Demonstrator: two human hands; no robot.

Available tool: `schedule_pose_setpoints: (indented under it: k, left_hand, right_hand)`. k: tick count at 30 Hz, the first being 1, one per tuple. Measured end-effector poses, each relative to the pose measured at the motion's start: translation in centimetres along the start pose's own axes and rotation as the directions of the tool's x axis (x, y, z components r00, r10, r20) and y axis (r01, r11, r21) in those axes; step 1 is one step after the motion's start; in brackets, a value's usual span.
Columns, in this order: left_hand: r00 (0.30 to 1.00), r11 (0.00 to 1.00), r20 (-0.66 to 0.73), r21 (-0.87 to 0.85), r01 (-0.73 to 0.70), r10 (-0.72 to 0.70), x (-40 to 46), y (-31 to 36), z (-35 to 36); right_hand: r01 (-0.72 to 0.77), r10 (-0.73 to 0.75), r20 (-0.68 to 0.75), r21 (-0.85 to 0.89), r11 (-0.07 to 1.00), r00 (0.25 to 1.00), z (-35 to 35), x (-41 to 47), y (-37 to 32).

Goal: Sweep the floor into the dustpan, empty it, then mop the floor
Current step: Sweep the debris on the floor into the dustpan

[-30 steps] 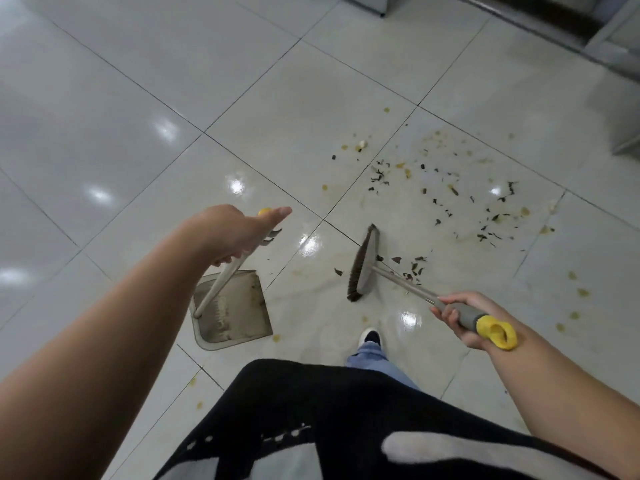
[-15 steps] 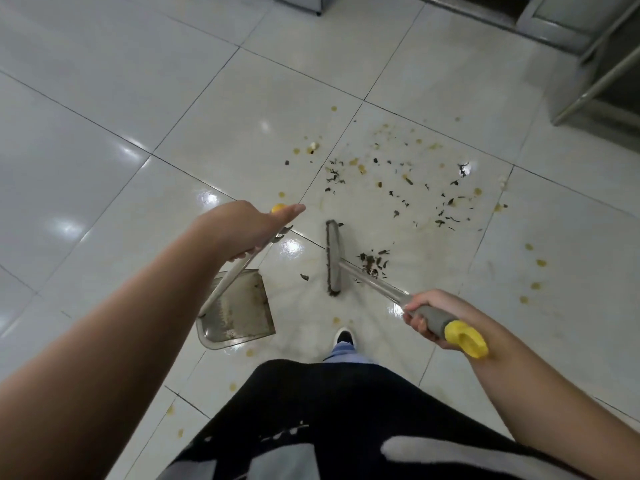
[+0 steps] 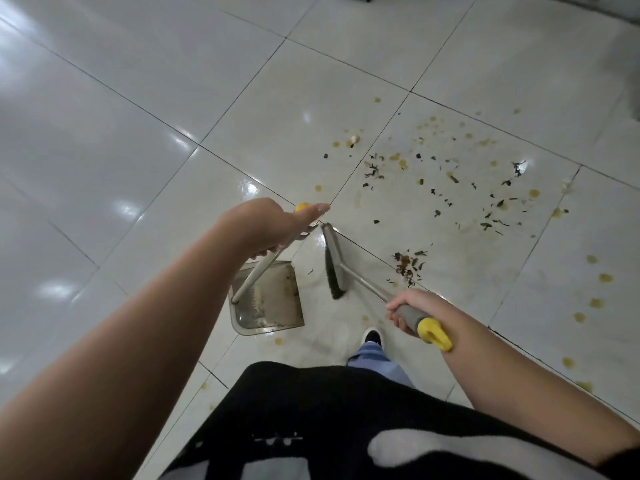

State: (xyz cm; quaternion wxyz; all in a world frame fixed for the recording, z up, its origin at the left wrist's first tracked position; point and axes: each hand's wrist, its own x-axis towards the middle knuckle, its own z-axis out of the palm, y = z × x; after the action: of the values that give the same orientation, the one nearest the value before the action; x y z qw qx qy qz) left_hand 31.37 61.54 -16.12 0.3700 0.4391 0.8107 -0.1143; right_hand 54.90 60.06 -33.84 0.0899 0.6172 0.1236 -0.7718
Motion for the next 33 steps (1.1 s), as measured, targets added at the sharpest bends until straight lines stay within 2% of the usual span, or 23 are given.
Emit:
schedule_pose_setpoints:
  k: [6,8,12,15,17,20,25,29,33]
  left_hand:
    - [1.0,0.999,0.001,-0.038,-0.024,0.024,0.3,0.4,-0.3]
    - [0.999,0.998,0.001,-0.042,-0.04,0.04,0.3,0.5,-0.3]
    - [0.998,0.997,-0.019,-0.047,-0.066,0.065,0.4,0.4,-0.3]
    - [0.996,0.995,-0.032,-0.054,-0.086,0.085,0.4,-0.1,-0.2]
    - [0.994,0.993,-0.039,-0.047,-0.105,0.103,0.3,-0.5,0.0]
    - [0.993,0.992,-0.05,-0.054,-0.111,0.108,0.3,-1.7,-0.4]
    - [0.994,0.994,-0.054,-0.053,-0.101,0.098,0.0,-5.2,-1.7]
    - [0.992,0.99,-0.055,-0.074,-0.118,0.114,-0.2,-7.3,-1.9]
    - [0.989,0.989,-0.078,-0.077,-0.128,0.122,-0.2,-9.1,-2.1]
  right_hand:
    - [0.056,-0.037,-0.12,0.164,0.985,0.992,-5.4,-3.1,-0.1]
    - [0.069,-0.043,-0.151,0.173,0.982,0.988,-5.5,-4.2,0.1]
    - [0.219,-0.169,-0.277,0.161,0.962,0.946,-4.3,-5.7,0.5]
    - [0.249,-0.204,-0.294,0.126,0.96,0.934,-2.6,-6.4,0.8]
    - [0.214,-0.18,-0.236,0.131,0.968,0.955,-1.1,-6.7,0.8]
    - [0.102,-0.09,-0.074,0.176,0.979,0.993,2.2,-6.7,0.3]
    - [-0.029,0.009,0.092,0.223,0.974,0.996,9.5,-4.7,0.3]
    - [-0.045,-0.019,0.154,0.399,0.916,0.988,14.3,-1.8,0.8]
    - [-0.167,-0.006,0.293,0.562,0.811,0.956,16.3,0.0,1.7]
